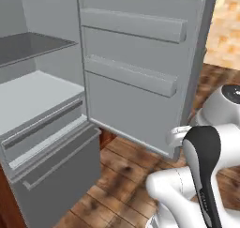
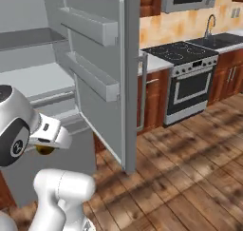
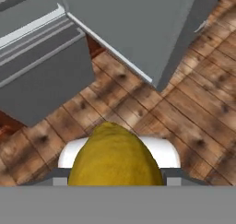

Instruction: Retrieve a lemon from the fridge and place it on the cutting board with the fish.

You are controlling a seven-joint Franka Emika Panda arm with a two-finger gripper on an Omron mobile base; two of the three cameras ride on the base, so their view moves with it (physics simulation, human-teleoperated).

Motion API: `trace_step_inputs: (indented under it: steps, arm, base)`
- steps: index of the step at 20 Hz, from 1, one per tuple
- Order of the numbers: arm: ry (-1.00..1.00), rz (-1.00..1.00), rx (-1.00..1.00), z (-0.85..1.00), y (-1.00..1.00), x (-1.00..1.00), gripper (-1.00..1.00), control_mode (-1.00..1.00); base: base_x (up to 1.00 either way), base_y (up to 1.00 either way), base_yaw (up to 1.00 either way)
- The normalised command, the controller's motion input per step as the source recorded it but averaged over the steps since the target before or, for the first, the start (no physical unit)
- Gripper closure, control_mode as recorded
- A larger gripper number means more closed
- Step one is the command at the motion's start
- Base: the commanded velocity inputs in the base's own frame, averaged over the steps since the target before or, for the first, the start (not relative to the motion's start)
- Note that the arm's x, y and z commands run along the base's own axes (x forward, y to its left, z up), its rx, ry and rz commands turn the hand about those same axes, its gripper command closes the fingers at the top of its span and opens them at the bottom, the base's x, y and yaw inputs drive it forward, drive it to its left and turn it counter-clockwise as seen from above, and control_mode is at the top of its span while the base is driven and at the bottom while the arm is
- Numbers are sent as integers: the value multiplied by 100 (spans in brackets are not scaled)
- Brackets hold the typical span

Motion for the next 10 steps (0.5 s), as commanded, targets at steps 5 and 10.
trace_step_inputs:
  steps: [5,10]
  arm:
    - [0,0,0,0,0,0,100,100]
    - [0,0,0,0,0,0,100,100]
  base:
    - [-4,0,-94]
    - [-1,0,-86]
